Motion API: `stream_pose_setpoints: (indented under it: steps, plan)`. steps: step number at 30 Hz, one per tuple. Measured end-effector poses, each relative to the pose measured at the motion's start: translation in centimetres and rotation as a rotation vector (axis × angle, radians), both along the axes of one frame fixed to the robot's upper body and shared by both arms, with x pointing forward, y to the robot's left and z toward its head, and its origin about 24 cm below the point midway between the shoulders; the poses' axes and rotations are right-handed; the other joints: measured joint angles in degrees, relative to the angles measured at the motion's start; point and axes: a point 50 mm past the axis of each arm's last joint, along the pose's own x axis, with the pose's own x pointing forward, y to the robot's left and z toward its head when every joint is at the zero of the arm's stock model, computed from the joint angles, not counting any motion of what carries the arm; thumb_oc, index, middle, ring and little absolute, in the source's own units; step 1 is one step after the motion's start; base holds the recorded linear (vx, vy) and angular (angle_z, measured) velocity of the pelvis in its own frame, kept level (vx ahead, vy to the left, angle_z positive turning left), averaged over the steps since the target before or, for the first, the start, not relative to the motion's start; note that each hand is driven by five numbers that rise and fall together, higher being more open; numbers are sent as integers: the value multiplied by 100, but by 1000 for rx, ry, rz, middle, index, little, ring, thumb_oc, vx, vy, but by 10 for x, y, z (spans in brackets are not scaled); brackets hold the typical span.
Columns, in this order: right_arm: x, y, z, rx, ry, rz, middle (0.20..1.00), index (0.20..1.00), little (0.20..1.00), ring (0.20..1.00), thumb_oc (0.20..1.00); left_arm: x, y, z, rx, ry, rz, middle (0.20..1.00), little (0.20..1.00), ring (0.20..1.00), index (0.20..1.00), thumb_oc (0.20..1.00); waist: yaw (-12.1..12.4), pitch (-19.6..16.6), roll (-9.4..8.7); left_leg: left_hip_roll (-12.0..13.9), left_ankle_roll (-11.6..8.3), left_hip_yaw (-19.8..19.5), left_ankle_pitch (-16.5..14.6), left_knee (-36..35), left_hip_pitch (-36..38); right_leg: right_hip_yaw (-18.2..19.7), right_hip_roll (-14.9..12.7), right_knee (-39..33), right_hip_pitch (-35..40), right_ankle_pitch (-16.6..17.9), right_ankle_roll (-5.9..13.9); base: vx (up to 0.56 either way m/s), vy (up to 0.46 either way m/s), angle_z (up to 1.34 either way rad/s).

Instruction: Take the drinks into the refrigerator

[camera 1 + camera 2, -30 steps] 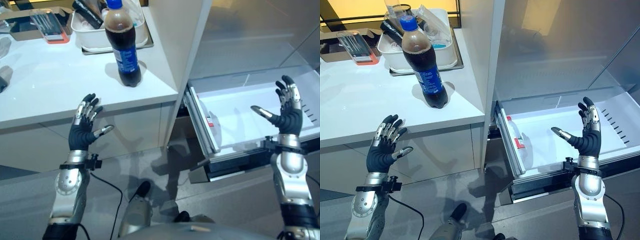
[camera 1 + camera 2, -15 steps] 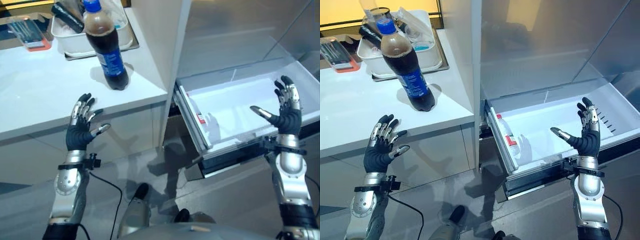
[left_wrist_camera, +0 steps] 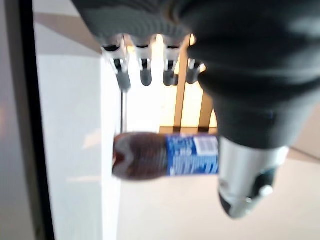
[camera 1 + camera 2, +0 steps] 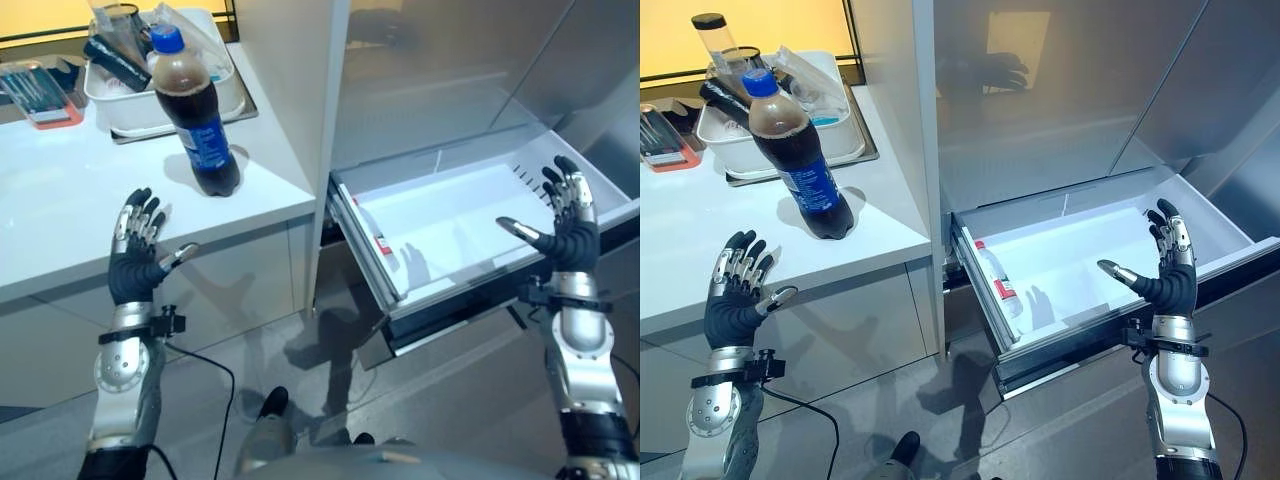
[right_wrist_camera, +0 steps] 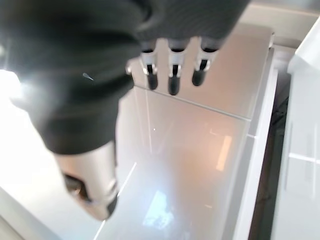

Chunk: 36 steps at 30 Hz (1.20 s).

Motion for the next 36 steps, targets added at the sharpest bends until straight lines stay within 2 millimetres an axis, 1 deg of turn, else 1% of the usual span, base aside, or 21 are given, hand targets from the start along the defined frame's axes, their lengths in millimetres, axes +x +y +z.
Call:
stream_pose_setpoints:
  steps: [2, 4, 5, 7, 8, 9, 11, 15, 18, 21, 26, 33, 36]
  plan:
    - [0, 0, -1, 3, 3, 5, 1000, 1000, 1000, 1000, 1000, -2, 8, -2, 13, 2, 52, 1000, 1000, 1000, 1000, 1000, 10, -28, -7, -1, 25, 110, -10, 21, 21, 108, -31, -2, -44, 67, 2, -15, 62, -27]
    - [0, 0, -2, 6, 10, 15, 1000, 1000, 1000, 1000, 1000, -3, 16, 0, 21, -6, 103, 1000, 1000, 1000, 1000, 1000, -60, -46, 16, -1, 48, 179, -23, 18, 34, 181, 20, -169, 3, 158, 17, 30, 30, -28]
    - [0, 1, -2, 2, 14, 24, 1000, 1000, 1000, 1000, 1000, -4, 20, 3, 27, -15, 135, 1000, 1000, 1000, 1000, 1000, -29, -56, 0, 21, 64, 300, -33, 10, 73, 291, 54, -270, 13, 241, 14, 16, 33, -33]
    - [1, 3, -2, 0, 17, 36, 1000, 1000, 1000, 1000, 1000, -5, 27, 1, 30, -7, 183, 1000, 1000, 1000, 1000, 1000, -15, -84, -13, 58, 89, 465, -42, -35, 154, 450, 97, -424, 51, 338, 12, 1, 37, -46]
    - [1, 3, -2, 2, 18, 38, 1000, 1000, 1000, 1000, 1000, -5, 29, 1, 28, -5, 195, 1000, 1000, 1000, 1000, 1000, -13, -100, -17, 65, 94, 501, -40, -47, 160, 472, 104, -475, 56, 374, 11, 17, 51, -39]
    - [1, 3, -3, 11, 18, 40, 1000, 1000, 1000, 1000, 1000, -6, 29, 1, 24, -7, 206, 1000, 1000, 1000, 1000, 1000, -101, -110, -29, 77, 105, 559, -38, -61, 168, 529, 126, -563, 62, 436, 14, 36, 27, -22]
    - [2, 5, -2, 15, 17, 56, 1000, 1000, 1000, 1000, 1000, -6, 30, 1, 20, -8, 218, 1000, 1000, 1000, 1000, 1000, -137, -117, -25, 100, 113, 655, -33, -111, 220, 663, 167, -686, 79, 531, 13, 24, 33, -29]
    - [3, 8, -4, 17, 26, 78, 1000, 1000, 1000, 1000, 1000, -2, 29, 6, 49, -23, 230, 1000, 1000, 1000, 1000, 1000, -212, -127, -16, 130, 136, 783, -24, -223, 352, 800, 227, -992, 214, 752, 22, 29, 21, -27]
    - [5, 12, -6, 15, 41, 102, 1000, 1000, 1000, 1000, 1000, 5, 32, 19, 84, -58, 226, 1000, 1000, 1000, 1000, 1000, -297, -126, -10, 137, 140, 835, -21, -258, 379, 862, 264, -1210, 298, 870, 24, 22, 16, -9]
    - [7, 17, -8, 21, 57, 123, 1000, 1000, 1000, 1000, 1000, 9, 32, 26, 98, -86, 236, 1000, 1000, 1000, 1000, 1000, -326, -127, -5, 149, 145, 920, -20, -344, 514, 922, 296, -1443, 454, 981, 27, 20, 21, -13]
    - [9, 20, -6, 16, 56, 149, 1000, 1000, 1000, 1000, 1000, 16, 30, 36, 127, -119, 233, 1000, 1000, 1000, 1000, 1000, -330, -126, -4, 175, 148, 996, -16, -400, 546, 1010, 338, -1587, 488, 1061, 15, 18, 13, -9]
    - [12, 21, -3, 19, 47, 161, 1000, 1000, 1000, 1000, 1000, 23, 34, 36, 161, -75, 226, 1000, 1000, 1000, 1000, 1000, -350, -124, -1, 188, 148, 1072, -16, -471, 655, 1063, 347, -1659, 561, 1088, 18, 7, 7, -4]
    - [13, 22, -2, 22, 43, 168, 1000, 1000, 1000, 1000, 1000, 26, 30, 35, 160, -68, 208, 1000, 1000, 1000, 1000, 1000, -348, -124, -1, 186, 150, 1079, -14, -478, 657, 1069, 347, -1677, 565, 1103, 19, 0, 0, 0]
